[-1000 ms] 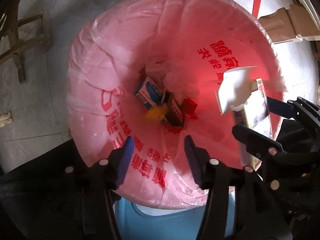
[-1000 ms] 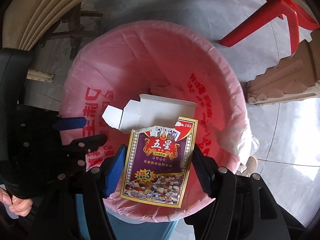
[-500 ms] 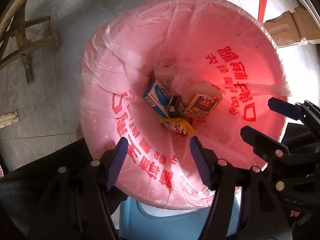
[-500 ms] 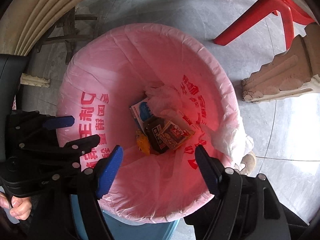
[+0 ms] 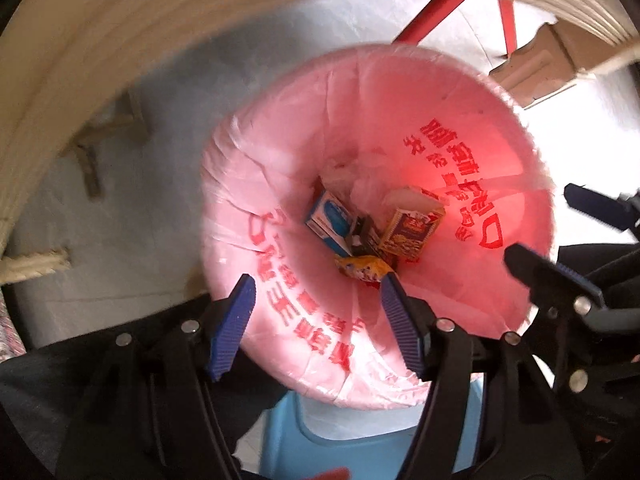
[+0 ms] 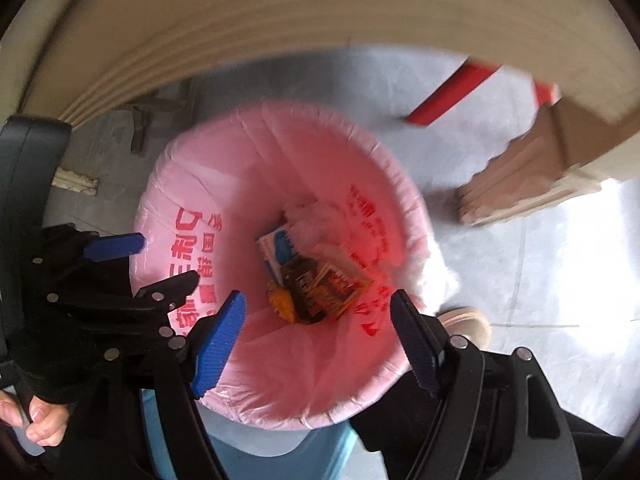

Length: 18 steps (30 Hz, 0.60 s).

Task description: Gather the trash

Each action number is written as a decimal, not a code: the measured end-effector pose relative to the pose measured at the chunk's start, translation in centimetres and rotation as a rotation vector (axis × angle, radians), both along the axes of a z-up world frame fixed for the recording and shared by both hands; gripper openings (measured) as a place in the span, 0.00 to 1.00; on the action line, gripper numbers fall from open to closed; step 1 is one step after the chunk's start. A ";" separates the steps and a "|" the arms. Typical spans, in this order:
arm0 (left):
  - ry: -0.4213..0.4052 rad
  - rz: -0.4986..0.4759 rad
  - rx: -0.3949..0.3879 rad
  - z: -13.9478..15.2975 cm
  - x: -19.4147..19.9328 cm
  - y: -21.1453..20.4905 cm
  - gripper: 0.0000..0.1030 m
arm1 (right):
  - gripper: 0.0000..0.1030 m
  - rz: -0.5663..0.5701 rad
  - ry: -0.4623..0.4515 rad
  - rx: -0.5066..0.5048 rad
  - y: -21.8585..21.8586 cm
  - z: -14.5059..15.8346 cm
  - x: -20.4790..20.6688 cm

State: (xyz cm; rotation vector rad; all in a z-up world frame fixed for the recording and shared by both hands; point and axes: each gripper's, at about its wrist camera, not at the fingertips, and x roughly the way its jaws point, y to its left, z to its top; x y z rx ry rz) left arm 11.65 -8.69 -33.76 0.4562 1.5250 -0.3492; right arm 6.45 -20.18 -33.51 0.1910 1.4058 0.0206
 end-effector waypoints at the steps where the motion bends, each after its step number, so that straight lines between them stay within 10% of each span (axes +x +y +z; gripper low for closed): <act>1: -0.022 -0.004 0.000 0.6 -0.2 -0.1 0.62 | 0.71 -0.004 -0.016 -0.012 -0.1 0.7 -0.3; 18: -0.518 0.069 -0.198 21.6 -4.5 0.9 0.72 | 0.83 -0.159 -0.580 -0.225 -0.8 22.1 -6.7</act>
